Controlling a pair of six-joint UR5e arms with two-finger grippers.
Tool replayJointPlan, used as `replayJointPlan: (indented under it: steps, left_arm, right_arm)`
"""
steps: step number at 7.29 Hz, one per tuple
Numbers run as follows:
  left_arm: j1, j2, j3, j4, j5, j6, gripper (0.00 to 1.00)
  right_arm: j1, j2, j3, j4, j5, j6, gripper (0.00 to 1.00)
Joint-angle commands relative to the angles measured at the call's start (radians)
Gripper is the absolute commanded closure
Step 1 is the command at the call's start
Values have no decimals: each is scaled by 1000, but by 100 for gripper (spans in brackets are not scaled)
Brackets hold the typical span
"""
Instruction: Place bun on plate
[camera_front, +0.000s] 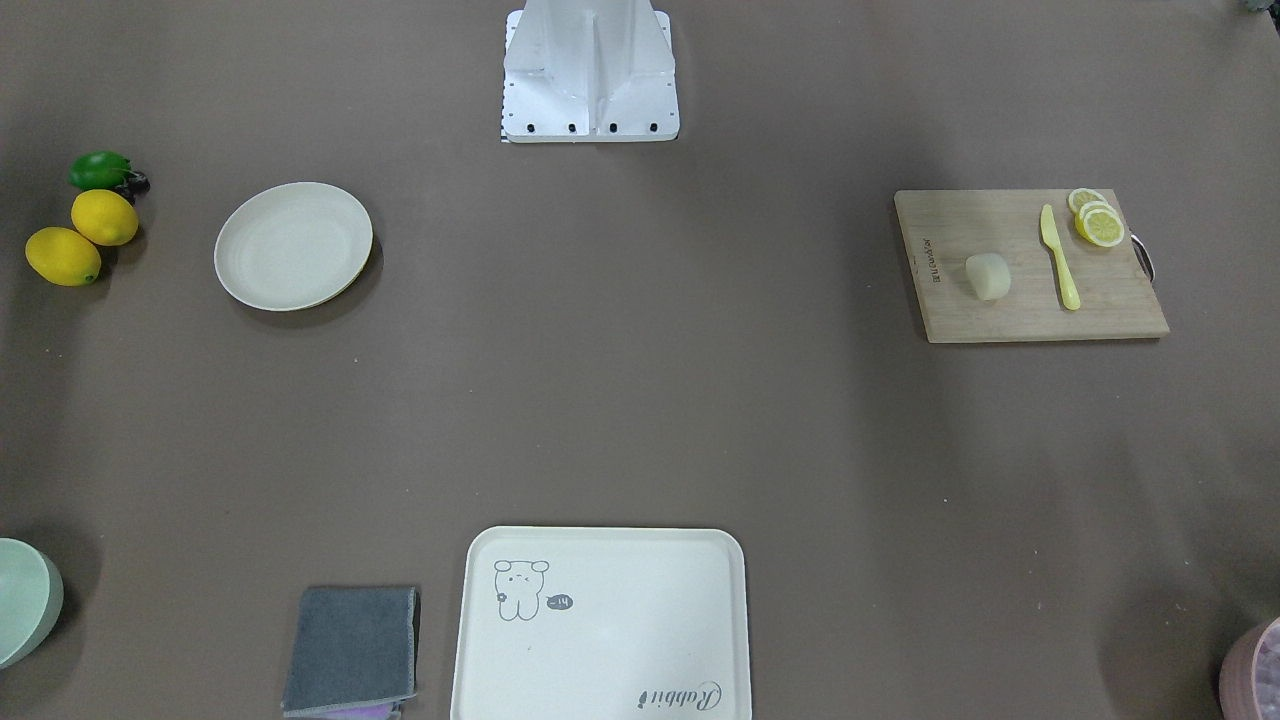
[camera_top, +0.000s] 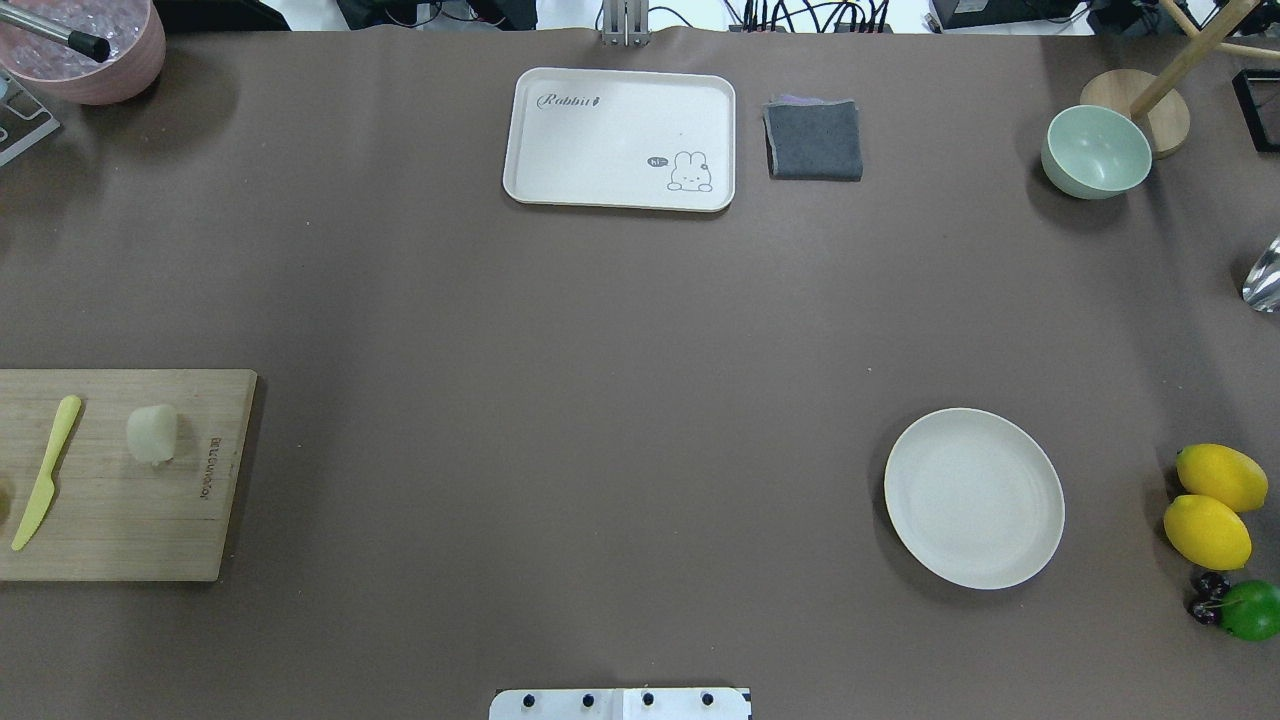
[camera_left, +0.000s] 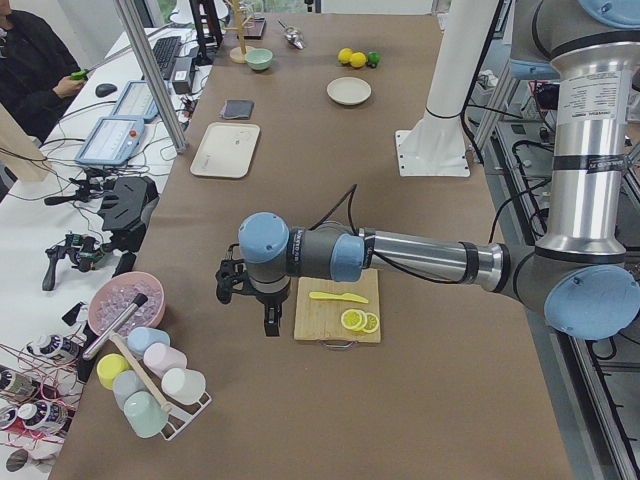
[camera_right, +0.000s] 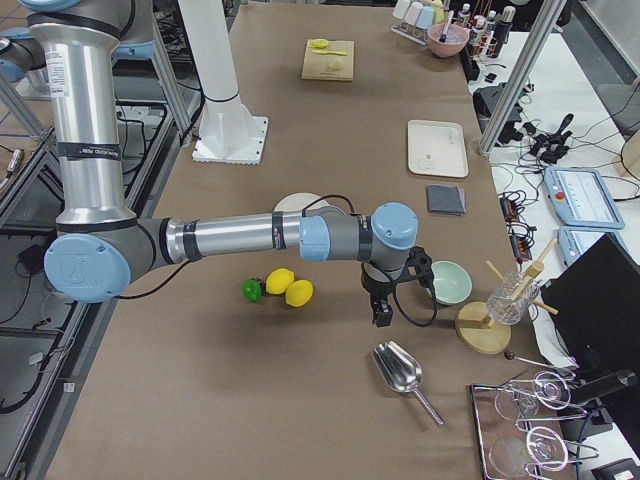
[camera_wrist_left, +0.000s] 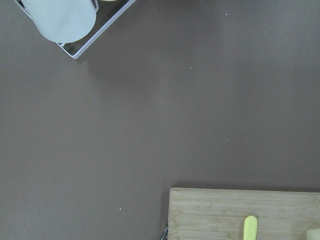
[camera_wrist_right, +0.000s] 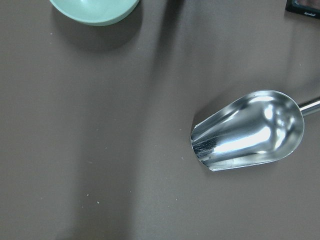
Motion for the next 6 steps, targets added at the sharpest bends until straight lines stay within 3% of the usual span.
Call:
replayJointPlan:
  steps: [1, 6]
  left_arm:
    - [6, 5, -24, -3, 11, 2, 1]
    - [6, 49, -81, -2, 14, 1, 1]
  right_arm:
    - [-3, 7, -19, 4, -2, 0, 0]
    - [-9, 19, -37, 7, 1, -2, 0]
